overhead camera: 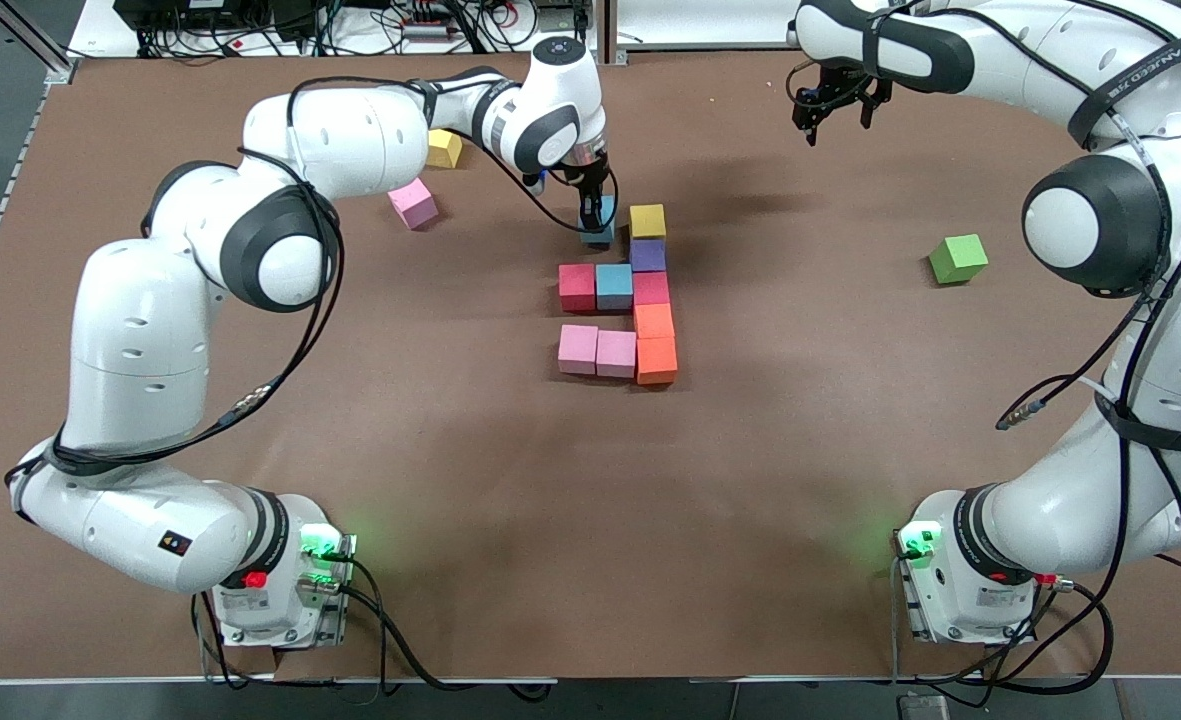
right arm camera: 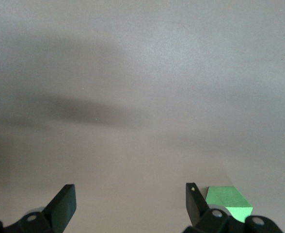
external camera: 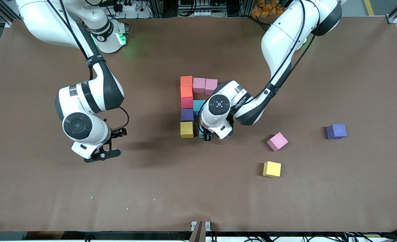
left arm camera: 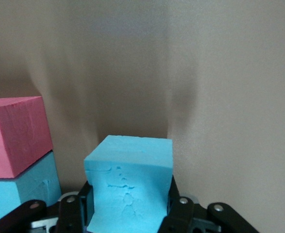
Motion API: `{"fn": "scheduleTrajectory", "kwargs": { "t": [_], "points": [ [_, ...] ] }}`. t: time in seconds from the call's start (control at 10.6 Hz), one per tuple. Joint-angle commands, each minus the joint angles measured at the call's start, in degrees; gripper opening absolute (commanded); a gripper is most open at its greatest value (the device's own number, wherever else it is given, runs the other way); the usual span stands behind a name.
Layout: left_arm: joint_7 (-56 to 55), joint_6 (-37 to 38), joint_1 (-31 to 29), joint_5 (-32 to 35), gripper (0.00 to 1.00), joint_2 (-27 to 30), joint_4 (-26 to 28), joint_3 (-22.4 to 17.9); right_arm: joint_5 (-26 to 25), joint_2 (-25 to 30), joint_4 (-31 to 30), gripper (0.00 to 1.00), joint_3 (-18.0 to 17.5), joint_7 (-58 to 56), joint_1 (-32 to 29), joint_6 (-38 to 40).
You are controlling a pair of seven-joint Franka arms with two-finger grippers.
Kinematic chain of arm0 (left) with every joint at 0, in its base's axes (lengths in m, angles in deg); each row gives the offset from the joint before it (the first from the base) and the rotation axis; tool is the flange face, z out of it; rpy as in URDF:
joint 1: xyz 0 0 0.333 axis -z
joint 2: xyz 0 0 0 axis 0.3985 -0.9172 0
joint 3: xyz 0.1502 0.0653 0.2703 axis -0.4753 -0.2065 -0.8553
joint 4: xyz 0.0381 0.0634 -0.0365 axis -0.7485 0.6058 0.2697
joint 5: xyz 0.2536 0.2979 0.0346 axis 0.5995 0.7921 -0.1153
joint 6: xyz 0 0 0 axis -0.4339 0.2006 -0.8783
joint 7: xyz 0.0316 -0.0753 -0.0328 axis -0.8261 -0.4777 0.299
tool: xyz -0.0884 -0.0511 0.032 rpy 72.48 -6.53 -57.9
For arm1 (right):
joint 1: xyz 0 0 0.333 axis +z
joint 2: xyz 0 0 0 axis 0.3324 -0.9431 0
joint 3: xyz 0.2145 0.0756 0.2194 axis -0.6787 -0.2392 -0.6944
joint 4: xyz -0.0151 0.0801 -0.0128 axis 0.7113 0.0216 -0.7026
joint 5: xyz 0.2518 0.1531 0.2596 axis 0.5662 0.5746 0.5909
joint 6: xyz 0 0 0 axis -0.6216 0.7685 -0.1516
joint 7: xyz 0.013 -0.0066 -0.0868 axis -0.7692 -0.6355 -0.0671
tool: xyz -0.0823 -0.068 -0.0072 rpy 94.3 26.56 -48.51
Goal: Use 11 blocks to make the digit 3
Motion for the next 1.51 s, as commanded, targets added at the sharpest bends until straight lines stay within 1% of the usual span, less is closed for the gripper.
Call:
{"fn": "scheduleTrajectory", "kwargs": {
  "t": [0.0, 0.19, 0.28, 0.38, 0.94, 1.41],
  "points": [
    [1.25, 1.41, 0.92, -1.51, 0.07, -1.70, -3.03, -0.41, 0.87, 1.47, -1.65, 1.00, -0.13, -0.76, -0.12, 0.35],
    [1.25, 1.32, 1.36, -1.51, 0.06, -2.14, -3.38, -0.41, 0.87, 1.47, -1.65, 1.00, -0.13, -0.77, -0.12, 0.35],
    [1.16, 1.32, 1.62, -1.69, 0.06, -2.93, -4.43, -0.33, 0.87, 1.38, -1.65, 1.00, -0.13, -0.77, -0.12, 0.35],
    [1.16, 1.32, 1.71, -2.65, 0.06, -3.20, -4.61, -0.41, 0.96, 1.47, -1.65, 1.00, -0.13, -0.77, -0.12, 0.35],
    [0.63, 1.32, 1.63, -5.37, 0.06, -3.55, -4.61, -0.77, 0.96, 1.64, -1.65, 1.00, -0.13, -0.85, -0.12, 0.61],
    [-0.77, 1.32, 1.63, -5.73, 0.07, -3.55, -4.61, -1.20, 0.96, 1.56, -1.65, 1.00, -0.13, -0.85, -0.21, 0.79]
  ]
}}
